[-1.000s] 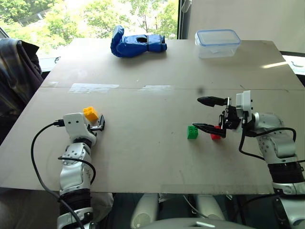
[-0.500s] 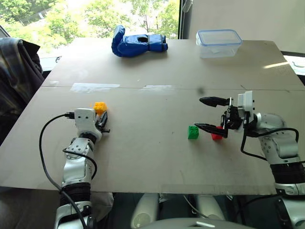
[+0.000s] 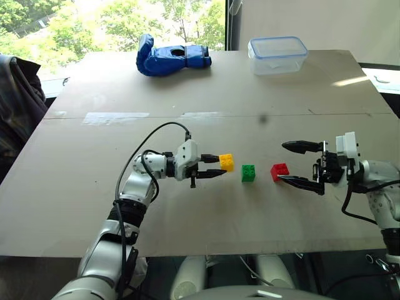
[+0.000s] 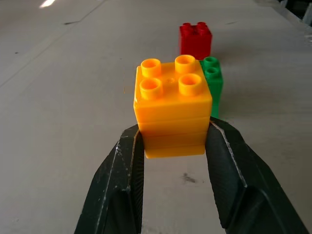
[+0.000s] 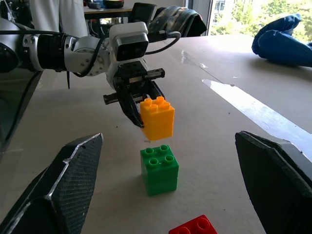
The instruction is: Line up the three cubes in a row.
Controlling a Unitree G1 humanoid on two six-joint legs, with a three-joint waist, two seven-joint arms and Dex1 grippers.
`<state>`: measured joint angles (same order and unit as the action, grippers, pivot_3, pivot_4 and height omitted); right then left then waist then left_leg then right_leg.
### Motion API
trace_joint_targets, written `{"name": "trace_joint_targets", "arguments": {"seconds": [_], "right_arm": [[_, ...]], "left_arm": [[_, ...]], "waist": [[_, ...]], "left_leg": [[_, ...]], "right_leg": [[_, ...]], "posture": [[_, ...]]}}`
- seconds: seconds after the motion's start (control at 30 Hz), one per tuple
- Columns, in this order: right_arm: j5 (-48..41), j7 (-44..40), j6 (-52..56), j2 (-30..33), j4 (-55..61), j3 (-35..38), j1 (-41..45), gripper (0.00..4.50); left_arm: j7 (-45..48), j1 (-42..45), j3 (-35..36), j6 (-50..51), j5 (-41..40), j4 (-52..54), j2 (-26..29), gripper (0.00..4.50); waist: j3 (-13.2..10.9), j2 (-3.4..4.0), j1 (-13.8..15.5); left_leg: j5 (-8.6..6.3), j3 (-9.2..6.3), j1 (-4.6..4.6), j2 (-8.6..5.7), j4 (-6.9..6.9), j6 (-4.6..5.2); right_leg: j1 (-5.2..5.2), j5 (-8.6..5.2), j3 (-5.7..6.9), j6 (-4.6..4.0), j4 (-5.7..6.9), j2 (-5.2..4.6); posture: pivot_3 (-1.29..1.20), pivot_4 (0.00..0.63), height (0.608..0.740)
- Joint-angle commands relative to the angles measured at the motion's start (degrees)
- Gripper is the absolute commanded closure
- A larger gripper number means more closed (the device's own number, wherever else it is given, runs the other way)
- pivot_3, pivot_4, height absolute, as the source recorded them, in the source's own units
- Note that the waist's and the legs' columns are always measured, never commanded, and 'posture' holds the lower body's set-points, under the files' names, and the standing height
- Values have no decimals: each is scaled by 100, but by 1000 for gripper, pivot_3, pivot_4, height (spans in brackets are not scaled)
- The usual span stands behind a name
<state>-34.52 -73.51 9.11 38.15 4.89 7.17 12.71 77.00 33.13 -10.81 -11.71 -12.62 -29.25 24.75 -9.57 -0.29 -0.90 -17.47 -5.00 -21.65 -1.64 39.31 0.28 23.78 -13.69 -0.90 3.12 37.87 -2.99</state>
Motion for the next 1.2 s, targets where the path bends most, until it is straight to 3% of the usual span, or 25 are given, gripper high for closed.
{"name": "trace_joint_targets", "arguments": {"seconds": [0.03, 0.43, 1.2], "right_arm": [[-178, -18, -48, 160, 248, 404, -282, 0], [-280, -117, -143, 309, 271, 806, -822, 0], [-134, -447, -306, 313, -70, 720, -885, 0]], "left_arm": [[230, 340, -108, -493, 227, -483, -31, 3294], [426, 617, -44, -789, 343, -1081, -174, 3294], [475, 161, 87, -579, 238, -671, 48, 3294]], "waist": [[0, 0, 27], [-1, -1, 9], [0, -1, 8]], "left_leg": [[0, 0, -1, -2, 1, 0], [0, 1, 0, -4, 5, 1], [0, 1, 2, -4, 6, 1]], "right_leg": [[-1, 0, 0, 0, 0, 0], [-1, 0, -3, 2, 5, -1], [-1, -1, -4, 2, 7, -1]], "posture": [[0, 150, 740], [0, 150, 740], [0, 150, 740]]}}
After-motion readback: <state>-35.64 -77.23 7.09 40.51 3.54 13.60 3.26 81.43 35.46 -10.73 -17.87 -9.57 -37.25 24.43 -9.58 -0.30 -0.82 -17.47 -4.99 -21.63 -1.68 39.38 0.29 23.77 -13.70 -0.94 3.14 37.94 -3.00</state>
